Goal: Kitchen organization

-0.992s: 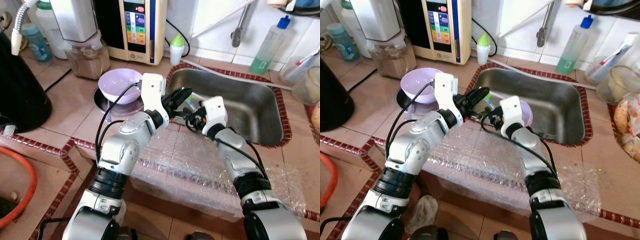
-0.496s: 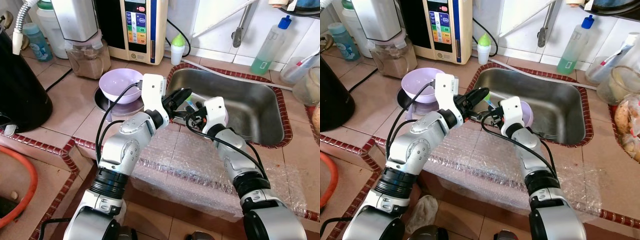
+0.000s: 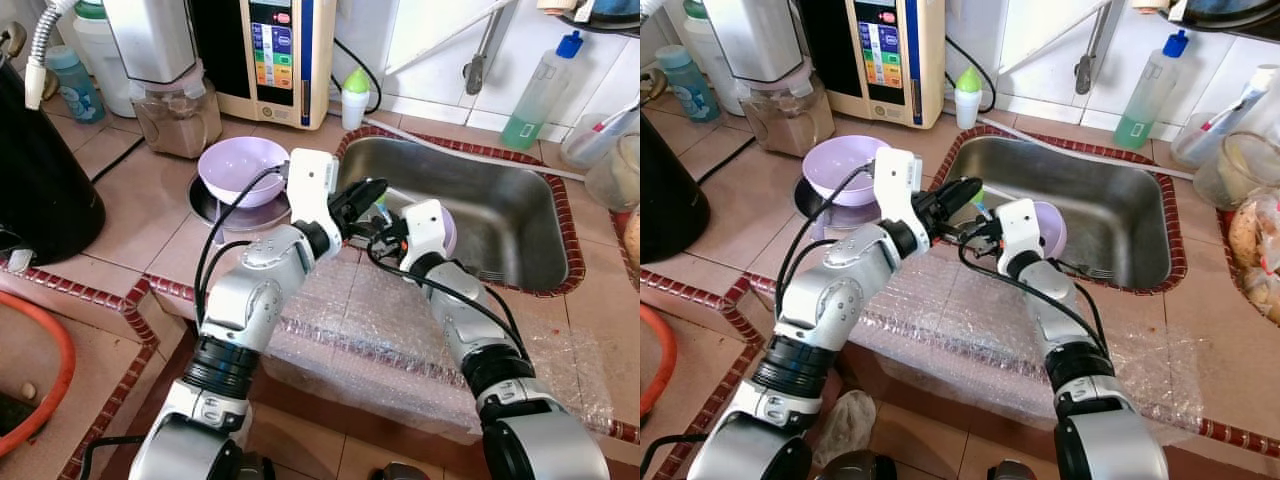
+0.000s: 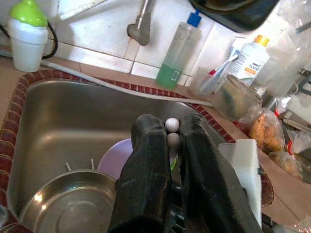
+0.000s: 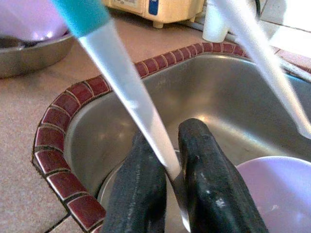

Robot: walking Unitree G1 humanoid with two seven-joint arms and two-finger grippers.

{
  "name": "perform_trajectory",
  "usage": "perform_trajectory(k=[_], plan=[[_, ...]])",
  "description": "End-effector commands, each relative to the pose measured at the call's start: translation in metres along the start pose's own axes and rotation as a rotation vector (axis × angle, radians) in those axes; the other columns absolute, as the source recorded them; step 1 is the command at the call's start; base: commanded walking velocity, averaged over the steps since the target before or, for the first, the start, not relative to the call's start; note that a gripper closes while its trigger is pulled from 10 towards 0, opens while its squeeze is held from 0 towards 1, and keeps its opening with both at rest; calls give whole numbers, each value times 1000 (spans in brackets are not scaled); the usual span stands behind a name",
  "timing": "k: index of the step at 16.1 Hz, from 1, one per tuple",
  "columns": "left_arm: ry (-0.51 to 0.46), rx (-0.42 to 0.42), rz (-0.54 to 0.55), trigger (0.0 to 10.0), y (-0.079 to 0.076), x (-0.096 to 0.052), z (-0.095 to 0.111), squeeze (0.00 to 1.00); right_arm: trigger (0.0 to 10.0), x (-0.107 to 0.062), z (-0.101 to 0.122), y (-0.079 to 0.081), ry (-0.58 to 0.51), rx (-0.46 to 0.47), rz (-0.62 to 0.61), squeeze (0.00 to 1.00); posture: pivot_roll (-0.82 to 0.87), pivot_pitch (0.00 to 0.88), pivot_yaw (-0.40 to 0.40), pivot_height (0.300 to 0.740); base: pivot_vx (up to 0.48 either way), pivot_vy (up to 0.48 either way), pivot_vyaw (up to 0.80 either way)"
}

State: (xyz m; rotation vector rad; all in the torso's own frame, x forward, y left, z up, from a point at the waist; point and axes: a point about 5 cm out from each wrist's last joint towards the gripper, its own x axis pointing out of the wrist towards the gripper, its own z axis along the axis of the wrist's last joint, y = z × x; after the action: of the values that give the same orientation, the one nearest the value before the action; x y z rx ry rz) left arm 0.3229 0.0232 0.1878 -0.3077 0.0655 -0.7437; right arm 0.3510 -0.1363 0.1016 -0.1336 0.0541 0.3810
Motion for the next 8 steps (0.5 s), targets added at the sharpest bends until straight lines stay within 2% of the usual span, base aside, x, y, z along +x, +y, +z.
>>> perform_trajectory(k=[1,2,3,8], plan=[[30,20,34,10000,8,-4,-6,0,0,0,11,-20,-40,7,-95,0,-61,0,13,740,0,0,0],[31,35,32,10000,8,-5,-6,271,0,0,11,-22,-36,6,-107,0,-61,0,13,740,0,0,0],[25,74,13,10000,7,-6,-6,1000,0,0,10,-27,-19,-8,-132,0,-61,0,13,740,0,0,0],[23,208,-33,10000,8,-16,-5,1000,0,0,6,-42,33,-37,-194,0,-54,0,13,740,0,0,0]])
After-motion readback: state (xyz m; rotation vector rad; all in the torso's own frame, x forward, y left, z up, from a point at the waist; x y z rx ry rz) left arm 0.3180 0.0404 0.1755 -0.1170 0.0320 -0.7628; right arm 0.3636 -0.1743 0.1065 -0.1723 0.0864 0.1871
